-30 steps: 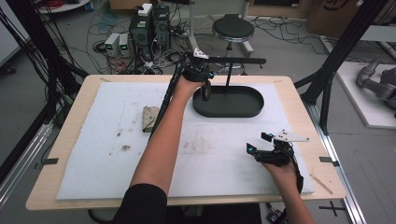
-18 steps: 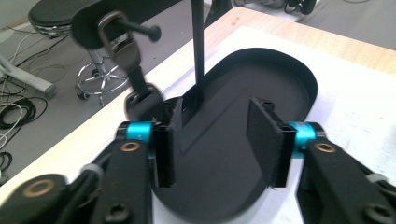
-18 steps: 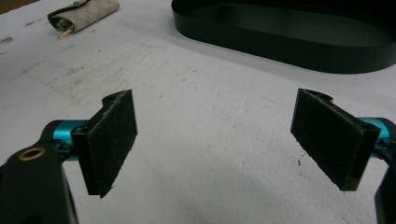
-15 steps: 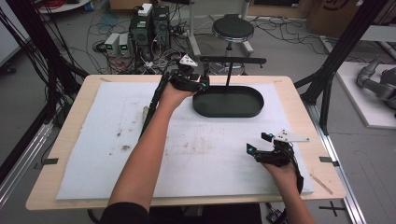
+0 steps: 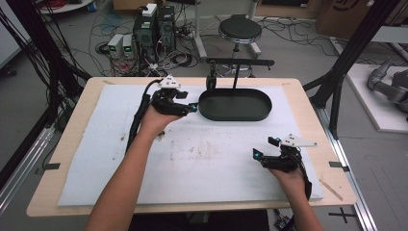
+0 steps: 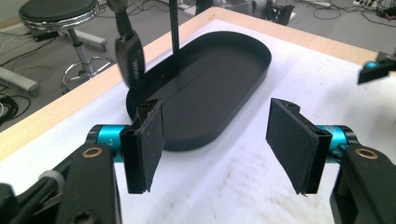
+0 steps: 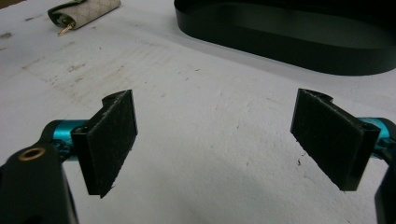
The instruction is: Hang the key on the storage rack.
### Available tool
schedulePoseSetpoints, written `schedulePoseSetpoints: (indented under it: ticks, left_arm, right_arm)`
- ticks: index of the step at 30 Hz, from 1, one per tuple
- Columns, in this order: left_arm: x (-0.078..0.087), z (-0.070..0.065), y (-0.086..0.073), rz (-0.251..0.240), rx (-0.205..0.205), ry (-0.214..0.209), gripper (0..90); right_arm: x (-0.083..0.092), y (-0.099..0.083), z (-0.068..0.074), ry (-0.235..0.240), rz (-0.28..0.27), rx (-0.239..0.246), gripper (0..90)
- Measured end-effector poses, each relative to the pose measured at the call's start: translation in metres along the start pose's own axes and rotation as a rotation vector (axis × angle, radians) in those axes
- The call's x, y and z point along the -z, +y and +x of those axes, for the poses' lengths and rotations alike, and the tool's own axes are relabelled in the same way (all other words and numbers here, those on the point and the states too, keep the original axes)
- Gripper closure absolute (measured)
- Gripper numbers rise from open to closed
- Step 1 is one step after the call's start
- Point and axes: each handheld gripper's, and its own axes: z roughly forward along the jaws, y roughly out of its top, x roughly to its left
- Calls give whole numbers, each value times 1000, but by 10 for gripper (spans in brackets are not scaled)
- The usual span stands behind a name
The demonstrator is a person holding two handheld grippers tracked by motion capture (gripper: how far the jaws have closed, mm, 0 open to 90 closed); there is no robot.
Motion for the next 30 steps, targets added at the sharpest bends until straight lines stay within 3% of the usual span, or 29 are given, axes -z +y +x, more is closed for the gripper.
schedulePoseSetpoints:
  ticks: [5,7,8,9,11,16,17,30]
  left_arm:
    - [17,-6,-20,-12,11,-5,346]
    - [27,-13,-40,-10,1,14,315]
    - [27,-13,-40,-10,1,14,311]
    - [34,-18,-53,-10,-3,32,297]
    - [38,-21,-61,-12,-1,38,292]
    - [50,-29,-88,-16,22,31,292]
    - [54,-32,-95,-10,10,24,292]
    - [69,-30,-124,-28,55,15,186]
  right_arm:
    - [-1,0,-1,-5,2,-3,149]
    - [-2,0,-1,-4,1,3,149]
    - [-2,0,-1,-4,2,2,149]
    - [-2,0,-1,-5,4,1,149]
    - [-1,0,-1,-4,5,-2,149]
    - [1,0,-3,-7,-14,-3,149]
    - [1,0,-3,-5,-8,-8,149]
    - [1,1,-2,-15,-19,-21,148]
